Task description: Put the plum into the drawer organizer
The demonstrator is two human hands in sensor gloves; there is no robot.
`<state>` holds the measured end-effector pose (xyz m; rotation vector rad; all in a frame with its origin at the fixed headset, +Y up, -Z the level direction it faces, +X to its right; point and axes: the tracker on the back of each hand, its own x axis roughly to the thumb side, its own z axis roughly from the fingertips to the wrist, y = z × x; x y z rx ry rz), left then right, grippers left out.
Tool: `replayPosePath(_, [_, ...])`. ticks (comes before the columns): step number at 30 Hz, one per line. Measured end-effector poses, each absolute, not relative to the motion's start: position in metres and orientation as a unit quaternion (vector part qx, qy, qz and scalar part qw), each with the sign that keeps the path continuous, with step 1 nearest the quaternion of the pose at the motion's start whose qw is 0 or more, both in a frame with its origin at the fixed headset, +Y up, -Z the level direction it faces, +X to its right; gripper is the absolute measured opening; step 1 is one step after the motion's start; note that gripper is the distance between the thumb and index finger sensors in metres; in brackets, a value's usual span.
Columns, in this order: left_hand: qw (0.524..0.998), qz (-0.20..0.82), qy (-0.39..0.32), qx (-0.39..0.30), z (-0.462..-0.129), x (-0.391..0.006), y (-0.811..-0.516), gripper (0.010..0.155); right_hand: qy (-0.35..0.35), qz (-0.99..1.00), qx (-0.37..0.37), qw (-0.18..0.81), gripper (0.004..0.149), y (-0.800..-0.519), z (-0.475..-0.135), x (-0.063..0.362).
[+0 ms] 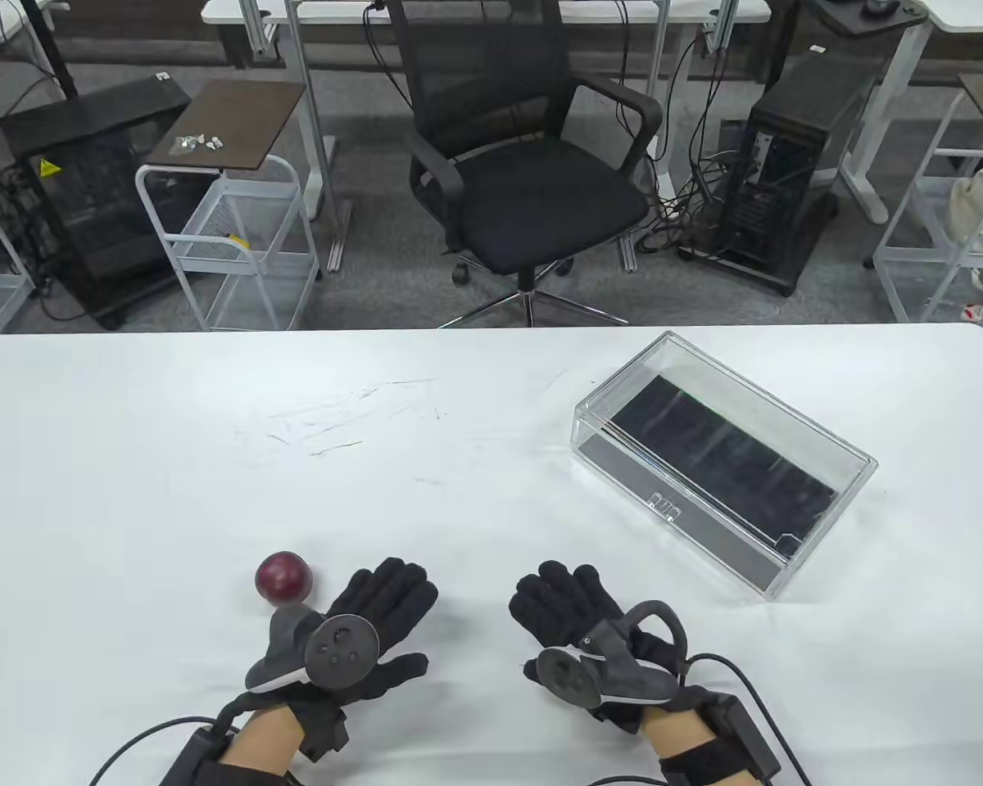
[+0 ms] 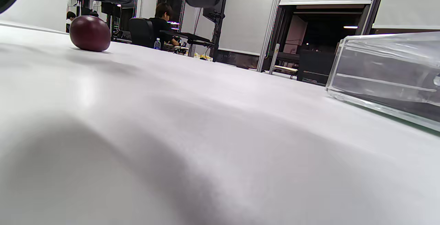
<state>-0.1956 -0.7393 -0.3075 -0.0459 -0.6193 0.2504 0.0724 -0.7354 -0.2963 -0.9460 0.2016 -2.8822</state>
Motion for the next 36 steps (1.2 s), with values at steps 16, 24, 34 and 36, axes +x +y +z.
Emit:
replayPosePath(16, [0.948,0.122,-0.291,-0.025,-0.31,-0.197,-0.739,0.077,0.006,-0.975,0.136,-0.175,0.065,-0.726,-0.373,0.161])
replayPosePath(24, [0.949,0.126,-0.288,-0.036,-0.312,-0.198,-0.74,0.077,-0.073,-0.871,0.333,-0.354,0.065,-0.757,-0.414,0.222])
replayPosePath(34, [0.95,0.132,-0.281,-0.043,-0.315,-0.2,-0.741,0.077,-0.069,-0.781,0.354,-0.51,0.057,-0.773,-0.418,0.224])
replayPosePath(36, [0.95,0.133,-0.28,-0.043,-0.315,-0.2,-0.741,0.077,-0.056,-0.79,0.352,-0.498,0.056,-0.772,-0.416,0.221])
